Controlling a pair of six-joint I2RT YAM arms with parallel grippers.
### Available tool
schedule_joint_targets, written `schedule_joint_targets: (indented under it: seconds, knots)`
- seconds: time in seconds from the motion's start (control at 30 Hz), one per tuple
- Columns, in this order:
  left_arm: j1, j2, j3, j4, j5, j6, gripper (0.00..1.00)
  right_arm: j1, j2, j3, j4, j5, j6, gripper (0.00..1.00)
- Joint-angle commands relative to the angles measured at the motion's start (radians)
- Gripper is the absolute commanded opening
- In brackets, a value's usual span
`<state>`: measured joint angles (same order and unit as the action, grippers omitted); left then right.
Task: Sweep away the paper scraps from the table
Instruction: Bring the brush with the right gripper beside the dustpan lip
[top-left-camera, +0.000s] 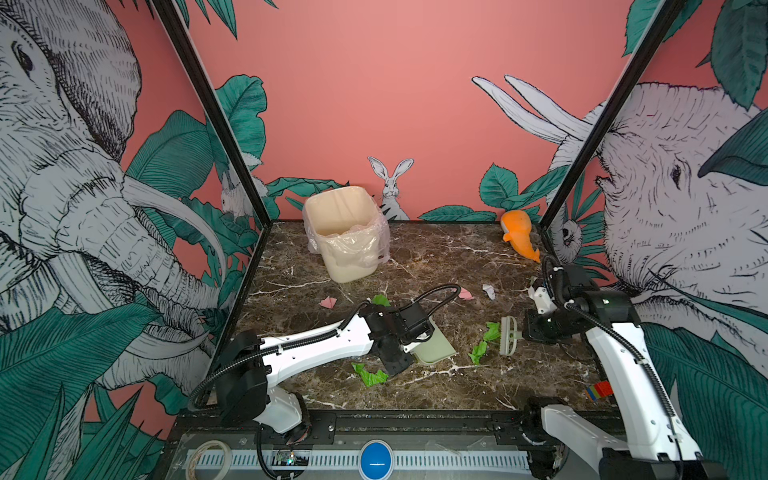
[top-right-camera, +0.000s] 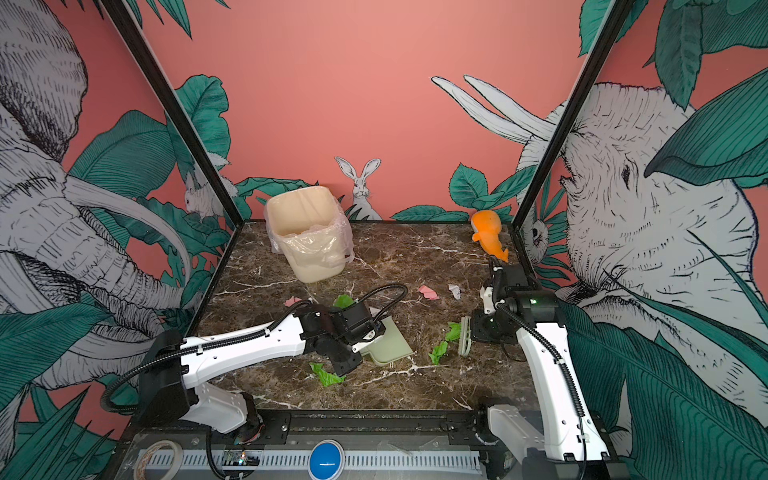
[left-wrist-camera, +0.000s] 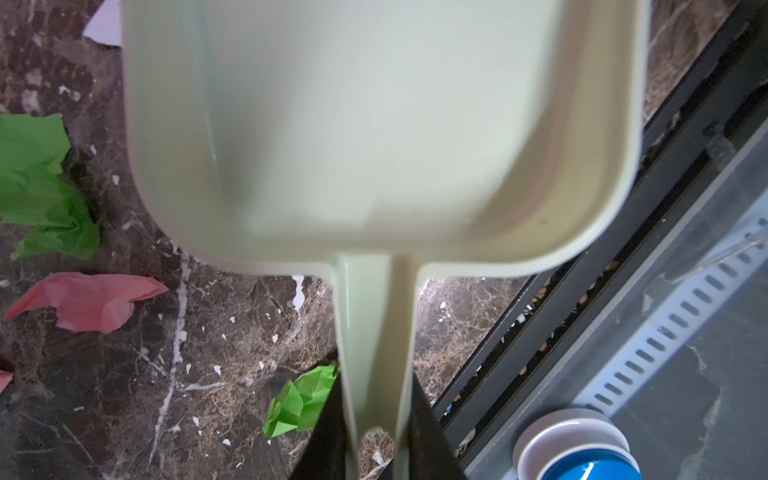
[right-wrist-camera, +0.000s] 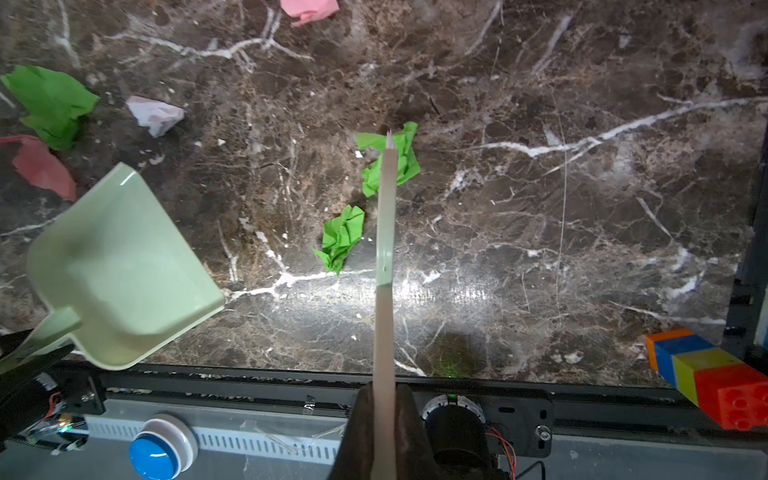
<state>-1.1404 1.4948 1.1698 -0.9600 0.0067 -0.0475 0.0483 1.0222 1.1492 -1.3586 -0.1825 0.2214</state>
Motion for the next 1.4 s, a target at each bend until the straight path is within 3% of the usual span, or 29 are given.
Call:
schedule_joint_targets:
  seconds: [0.0, 0.2, 0.43, 1.37]
  knots:
    - [-0.005, 0.015, 0.038, -0.043, 0.048, 0.066, 0.09, 0.021, 0.001, -0.017, 0.012, 0.017, 0.018, 0.00]
    - [-0.007, 0.039, 0.049, -0.060, 0.067, 0.102, 0.09, 0.158, 0.002, -0.039, -0.027, 0.072, 0.089, 0.00]
    - [-0.010, 0.081, 0.071, -0.076, 0.093, 0.154, 0.07, 0.241, -0.002, -0.068, -0.052, 0.096, 0.147, 0.00]
    - [-0.012, 0.141, 0.002, 0.096, -0.016, 0.204, 0.05, 0.261, 0.100, -0.105, 0.024, 0.035, 0.107, 0.00]
